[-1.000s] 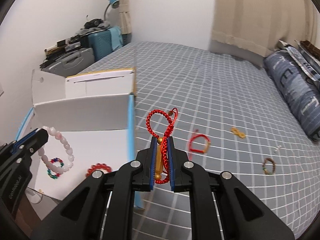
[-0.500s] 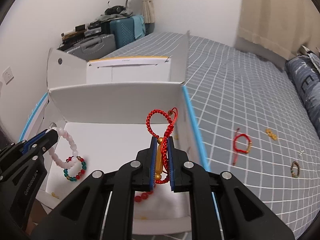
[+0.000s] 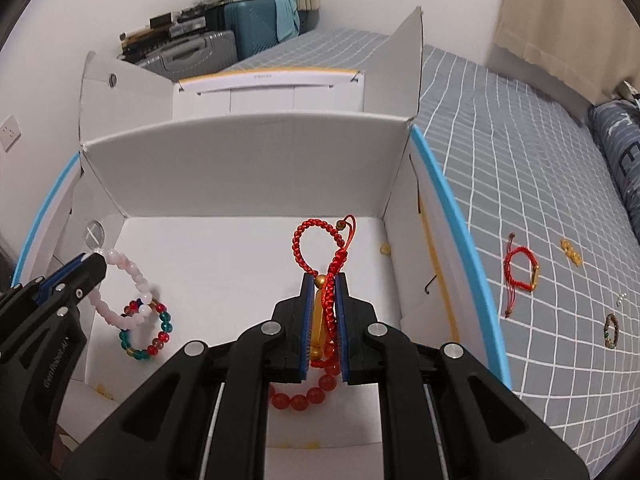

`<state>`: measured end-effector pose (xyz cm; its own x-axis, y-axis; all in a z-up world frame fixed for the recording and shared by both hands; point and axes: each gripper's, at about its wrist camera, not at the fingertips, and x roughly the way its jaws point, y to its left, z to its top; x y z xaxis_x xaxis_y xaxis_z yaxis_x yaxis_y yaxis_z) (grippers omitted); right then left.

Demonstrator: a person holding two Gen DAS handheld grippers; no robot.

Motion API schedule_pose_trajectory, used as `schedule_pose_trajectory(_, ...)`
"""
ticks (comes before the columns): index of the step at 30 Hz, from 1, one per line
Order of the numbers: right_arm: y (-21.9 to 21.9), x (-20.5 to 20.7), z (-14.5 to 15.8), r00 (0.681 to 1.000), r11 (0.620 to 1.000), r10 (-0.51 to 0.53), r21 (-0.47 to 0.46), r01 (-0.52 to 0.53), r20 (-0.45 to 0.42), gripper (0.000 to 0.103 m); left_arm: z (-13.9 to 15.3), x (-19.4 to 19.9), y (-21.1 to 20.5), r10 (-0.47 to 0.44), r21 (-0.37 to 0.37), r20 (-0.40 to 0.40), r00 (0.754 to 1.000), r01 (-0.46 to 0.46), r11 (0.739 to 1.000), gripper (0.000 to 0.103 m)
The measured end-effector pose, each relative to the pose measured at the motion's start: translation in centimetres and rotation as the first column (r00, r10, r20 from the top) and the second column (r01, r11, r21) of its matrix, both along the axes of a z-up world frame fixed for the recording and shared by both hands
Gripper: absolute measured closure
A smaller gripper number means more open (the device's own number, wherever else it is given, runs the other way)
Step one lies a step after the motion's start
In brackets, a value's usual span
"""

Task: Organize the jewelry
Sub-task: 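Open both tools to drop the bracelets into the box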

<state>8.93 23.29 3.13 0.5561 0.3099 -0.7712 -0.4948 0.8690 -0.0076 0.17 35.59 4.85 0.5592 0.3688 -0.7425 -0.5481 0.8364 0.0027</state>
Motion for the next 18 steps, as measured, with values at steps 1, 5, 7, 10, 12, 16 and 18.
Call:
schedule_pose_trajectory(1,0.0,0.1,-0.1,1.000,1.000,0.000,-0.002,0.000,-0.006,0.093,-0.1,0.0,0.1,0.000,-0.001,-0.002,1.000,0.000,1.000,0.093)
schedule_pose_trajectory(5,0.0,0.2,-0.4,1.000,1.000,-0.003,-0.012,0.003,-0.022,0.092,-0.1,0.0,-0.1,-0.005,-0.010,-0.006,1.000,0.005,1.000,0.093)
schedule_pose_trajectory(7,0.0,0.2,-0.4,1.000,1.000,-0.001,-0.014,0.000,-0.024,0.091,-0.1,0.0,-0.1,-0.007,-0.027,-0.007,1.000,0.007,1.000,0.092)
schedule_pose_trajectory(10,0.0,0.0,-0.2,1.000,1.000,0.003,-0.013,-0.003,-0.023,0.082,-0.1,-0.1,0.0,-0.005,-0.028,-0.006,1.000,0.005,1.000,0.091)
schedule_pose_trajectory(12,0.0,-0.1,0.0,1.000,1.000,0.010,-0.006,-0.010,-0.021,0.068,0.1,-0.2,-0.1,-0.001,-0.026,-0.009,1.000,0.001,1.000,0.086)
schedule_pose_trajectory(16,-0.1,-0.5,0.7,1.000,1.000,0.016,0.004,-0.016,-0.005,0.054,0.6,-0.7,-0.2,0.011,-0.018,0.007,1.000,-0.011,1.000,0.063)
schedule_pose_trajectory(18,-0.3,-0.6,1.2,1.000,1.000,0.015,0.012,-0.015,0.009,0.045,1.0,-1.1,-0.2,0.020,-0.017,0.022,1.000,-0.019,1.000,0.047)
